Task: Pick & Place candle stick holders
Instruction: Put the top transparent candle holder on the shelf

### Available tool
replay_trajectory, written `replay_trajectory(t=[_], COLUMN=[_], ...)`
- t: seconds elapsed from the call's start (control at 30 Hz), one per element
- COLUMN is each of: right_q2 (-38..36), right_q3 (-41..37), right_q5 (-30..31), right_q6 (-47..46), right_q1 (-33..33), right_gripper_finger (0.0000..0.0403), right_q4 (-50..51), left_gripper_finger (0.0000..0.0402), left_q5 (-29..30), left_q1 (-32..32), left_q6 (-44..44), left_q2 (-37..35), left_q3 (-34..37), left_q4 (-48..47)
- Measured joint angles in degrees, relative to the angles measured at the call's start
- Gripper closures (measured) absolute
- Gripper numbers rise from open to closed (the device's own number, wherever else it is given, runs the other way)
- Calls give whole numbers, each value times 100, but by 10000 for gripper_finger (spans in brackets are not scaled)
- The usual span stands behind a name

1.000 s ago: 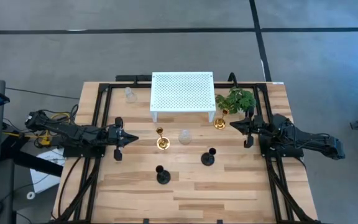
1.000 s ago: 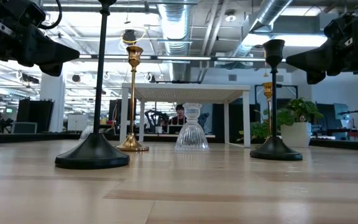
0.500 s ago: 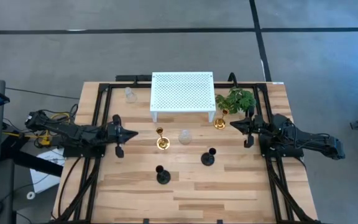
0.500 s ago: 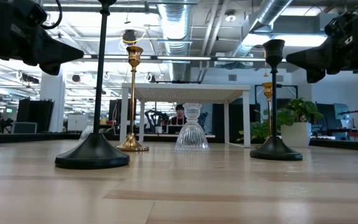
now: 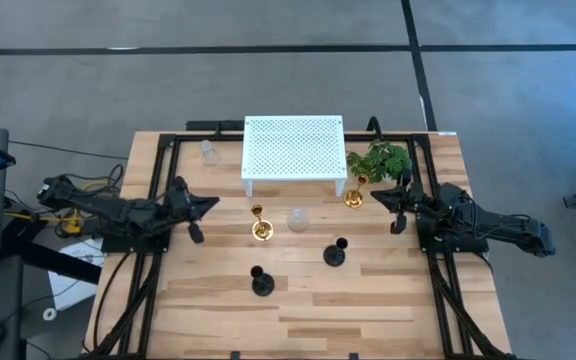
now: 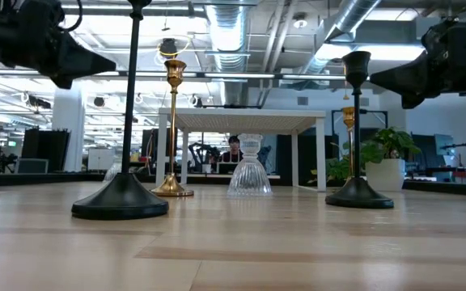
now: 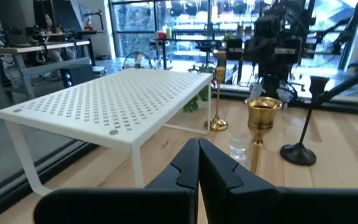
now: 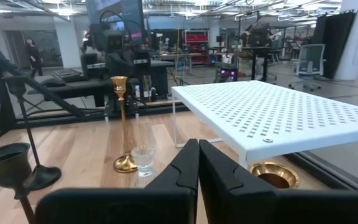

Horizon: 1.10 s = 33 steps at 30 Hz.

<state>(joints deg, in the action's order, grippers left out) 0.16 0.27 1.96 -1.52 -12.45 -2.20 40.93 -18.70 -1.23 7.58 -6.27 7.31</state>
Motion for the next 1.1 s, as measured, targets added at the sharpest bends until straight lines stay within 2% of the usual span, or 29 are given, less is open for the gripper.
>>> replay_trajectory(t=[0.13, 0.33, 0.5, 0.67, 0.97, 1.1], right_q2=[-2, 0, -1, 0, -2, -1], right_q3=[-2, 0, 0, -1, -2, -1], right_q5=[0, 2, 2, 2, 4, 4], right_q6=[0, 0, 0, 17, 44, 55], right_q1=[0, 0, 0, 0, 0, 0], right_gripper_finger=[403, 403, 403, 403, 403, 403], right_q4=[0, 2, 2, 2, 4, 3], left_gripper_finger=[399, 399, 399, 399, 399, 399], left_q5=[196, 1730, 2249, 2345, 2337, 1669], left_q1=[0, 1, 1, 0, 144, 391], left_q6=[-75, -275, 29, 65, -39, -141], left_q2=[642, 1459, 1873, 2107, 2086, 2089], left_q3=[-220, -437, -451, -451, -455, -654], left_q4=[-4, -9, -12, -142, -387, -375])
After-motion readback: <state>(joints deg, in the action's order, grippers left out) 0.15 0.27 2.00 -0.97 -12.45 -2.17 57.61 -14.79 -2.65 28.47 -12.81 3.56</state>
